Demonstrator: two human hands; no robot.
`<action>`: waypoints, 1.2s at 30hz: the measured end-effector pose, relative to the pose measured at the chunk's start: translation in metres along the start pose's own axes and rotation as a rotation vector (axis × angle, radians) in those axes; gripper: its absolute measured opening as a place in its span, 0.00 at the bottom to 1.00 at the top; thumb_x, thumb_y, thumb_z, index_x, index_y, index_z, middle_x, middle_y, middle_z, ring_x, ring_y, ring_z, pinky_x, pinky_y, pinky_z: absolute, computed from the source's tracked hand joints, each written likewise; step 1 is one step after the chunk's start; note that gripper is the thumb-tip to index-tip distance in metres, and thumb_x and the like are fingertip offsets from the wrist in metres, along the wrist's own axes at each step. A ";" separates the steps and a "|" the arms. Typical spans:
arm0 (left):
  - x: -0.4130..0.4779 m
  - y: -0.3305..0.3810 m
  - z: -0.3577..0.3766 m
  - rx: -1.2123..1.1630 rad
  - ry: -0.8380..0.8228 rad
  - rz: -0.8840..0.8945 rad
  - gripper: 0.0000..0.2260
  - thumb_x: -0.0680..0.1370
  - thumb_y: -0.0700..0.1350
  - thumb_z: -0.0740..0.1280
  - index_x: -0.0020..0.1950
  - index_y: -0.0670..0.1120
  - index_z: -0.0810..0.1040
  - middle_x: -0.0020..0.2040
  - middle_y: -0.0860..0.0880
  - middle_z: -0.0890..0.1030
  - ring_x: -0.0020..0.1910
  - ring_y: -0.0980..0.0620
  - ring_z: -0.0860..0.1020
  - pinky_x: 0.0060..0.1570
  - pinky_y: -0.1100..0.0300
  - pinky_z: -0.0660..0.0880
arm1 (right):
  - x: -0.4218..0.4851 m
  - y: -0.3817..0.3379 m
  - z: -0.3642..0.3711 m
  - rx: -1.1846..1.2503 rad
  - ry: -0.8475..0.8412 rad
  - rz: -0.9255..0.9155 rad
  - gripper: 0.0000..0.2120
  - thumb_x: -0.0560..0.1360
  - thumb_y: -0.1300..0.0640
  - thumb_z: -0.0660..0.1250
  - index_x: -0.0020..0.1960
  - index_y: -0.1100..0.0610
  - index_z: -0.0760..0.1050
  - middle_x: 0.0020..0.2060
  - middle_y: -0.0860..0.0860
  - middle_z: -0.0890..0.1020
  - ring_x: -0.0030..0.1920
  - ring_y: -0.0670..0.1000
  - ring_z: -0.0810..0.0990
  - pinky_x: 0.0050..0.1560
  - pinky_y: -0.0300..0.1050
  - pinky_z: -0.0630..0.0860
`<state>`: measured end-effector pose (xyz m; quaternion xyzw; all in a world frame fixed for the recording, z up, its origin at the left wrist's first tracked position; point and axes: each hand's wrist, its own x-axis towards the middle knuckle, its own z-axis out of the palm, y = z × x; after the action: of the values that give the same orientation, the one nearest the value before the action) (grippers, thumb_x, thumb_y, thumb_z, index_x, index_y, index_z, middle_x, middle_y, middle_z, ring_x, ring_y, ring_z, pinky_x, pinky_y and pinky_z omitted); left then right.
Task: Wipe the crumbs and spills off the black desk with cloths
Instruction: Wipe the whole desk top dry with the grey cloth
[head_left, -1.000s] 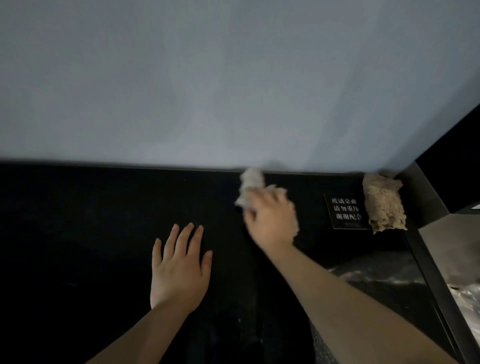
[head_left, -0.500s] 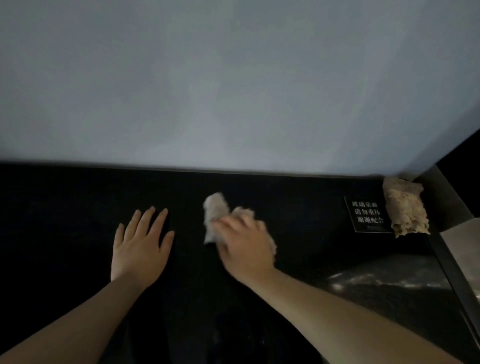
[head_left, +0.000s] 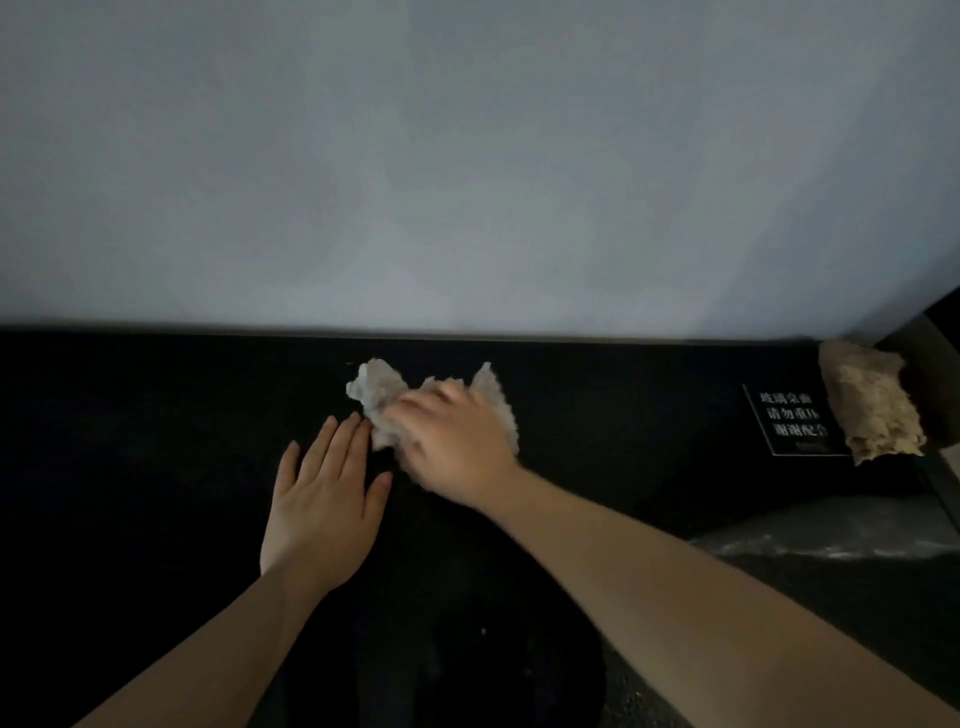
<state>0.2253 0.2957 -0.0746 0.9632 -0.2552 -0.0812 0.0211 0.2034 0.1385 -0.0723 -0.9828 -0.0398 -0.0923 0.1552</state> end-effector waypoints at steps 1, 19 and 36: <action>0.000 0.000 0.000 -0.007 0.001 -0.001 0.27 0.81 0.56 0.42 0.77 0.48 0.41 0.77 0.53 0.42 0.75 0.55 0.39 0.73 0.52 0.40 | -0.002 0.018 -0.005 -0.075 0.092 0.046 0.13 0.70 0.55 0.62 0.52 0.52 0.79 0.47 0.51 0.82 0.47 0.58 0.78 0.47 0.51 0.73; -0.020 0.019 0.004 0.049 -0.018 0.081 0.25 0.81 0.55 0.41 0.76 0.49 0.38 0.77 0.52 0.39 0.75 0.51 0.38 0.73 0.50 0.40 | -0.139 0.113 -0.064 -0.323 0.303 0.897 0.13 0.73 0.52 0.61 0.56 0.52 0.76 0.53 0.55 0.80 0.53 0.62 0.76 0.51 0.54 0.74; -0.044 0.051 0.013 0.038 -0.016 0.150 0.23 0.81 0.55 0.40 0.72 0.49 0.34 0.77 0.52 0.40 0.74 0.53 0.37 0.73 0.51 0.40 | -0.223 0.115 -0.087 -0.132 0.359 1.331 0.17 0.76 0.53 0.61 0.64 0.53 0.71 0.64 0.55 0.73 0.65 0.62 0.66 0.61 0.59 0.63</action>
<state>0.1609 0.2732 -0.0765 0.9410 -0.3283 -0.0822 0.0068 -0.0178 -0.0088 -0.0681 -0.7751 0.6035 -0.1410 0.1231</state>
